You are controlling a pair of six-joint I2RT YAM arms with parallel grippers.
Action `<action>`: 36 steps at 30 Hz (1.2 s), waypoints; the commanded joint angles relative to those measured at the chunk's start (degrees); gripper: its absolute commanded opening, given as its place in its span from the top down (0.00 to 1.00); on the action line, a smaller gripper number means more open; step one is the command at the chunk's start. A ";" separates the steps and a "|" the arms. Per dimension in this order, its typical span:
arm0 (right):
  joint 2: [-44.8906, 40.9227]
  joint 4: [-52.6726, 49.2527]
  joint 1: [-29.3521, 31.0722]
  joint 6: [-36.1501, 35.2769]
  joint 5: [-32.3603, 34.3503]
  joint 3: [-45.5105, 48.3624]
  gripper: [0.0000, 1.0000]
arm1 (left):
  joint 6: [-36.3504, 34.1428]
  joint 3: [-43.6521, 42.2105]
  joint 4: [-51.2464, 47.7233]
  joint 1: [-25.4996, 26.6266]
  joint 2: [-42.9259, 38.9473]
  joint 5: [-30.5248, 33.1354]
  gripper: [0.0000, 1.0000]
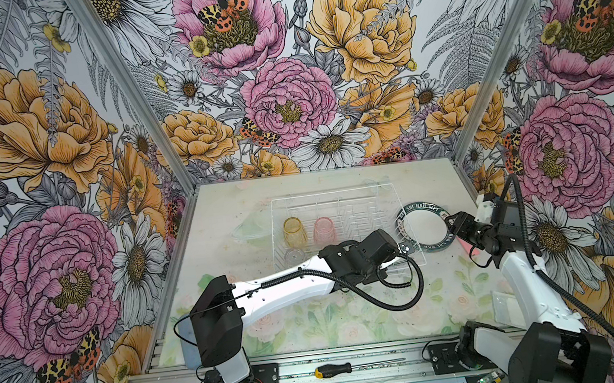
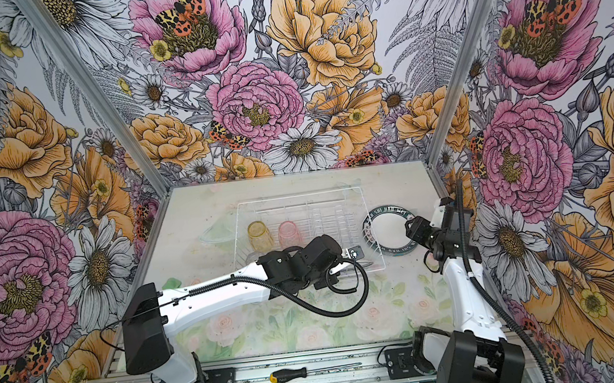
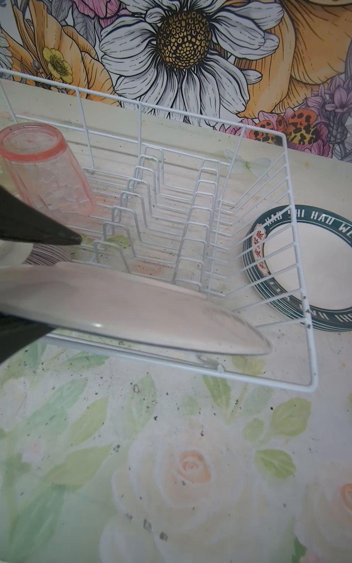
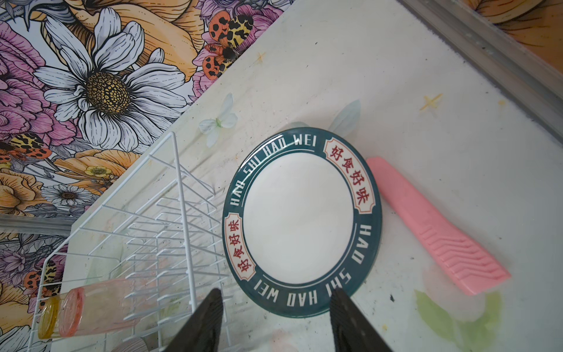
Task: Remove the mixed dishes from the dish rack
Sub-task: 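Reach the left gripper into the rack toward the white red-lettered plate, then close the left gripper on the rim of the white red-lettered plate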
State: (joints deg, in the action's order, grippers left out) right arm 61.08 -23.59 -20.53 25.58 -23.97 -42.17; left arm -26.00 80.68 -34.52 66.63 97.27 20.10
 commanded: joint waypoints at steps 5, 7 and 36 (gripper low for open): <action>-1.29 0.04 0.45 -0.62 0.32 -0.52 0.42 | -0.83 0.88 2.27 0.08 0.65 6.04 0.71; -1.36 0.04 0.50 -0.63 0.30 -0.37 0.42 | -0.88 0.79 2.75 0.08 0.64 6.60 0.74; -1.31 0.10 0.50 -0.47 0.32 -0.34 0.41 | -3.37 -0.08 4.42 0.20 0.59 10.40 1.00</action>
State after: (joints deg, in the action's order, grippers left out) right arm 60.73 -23.59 -20.53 25.58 -23.97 -42.17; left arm -30.44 80.68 -32.82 67.02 98.52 29.36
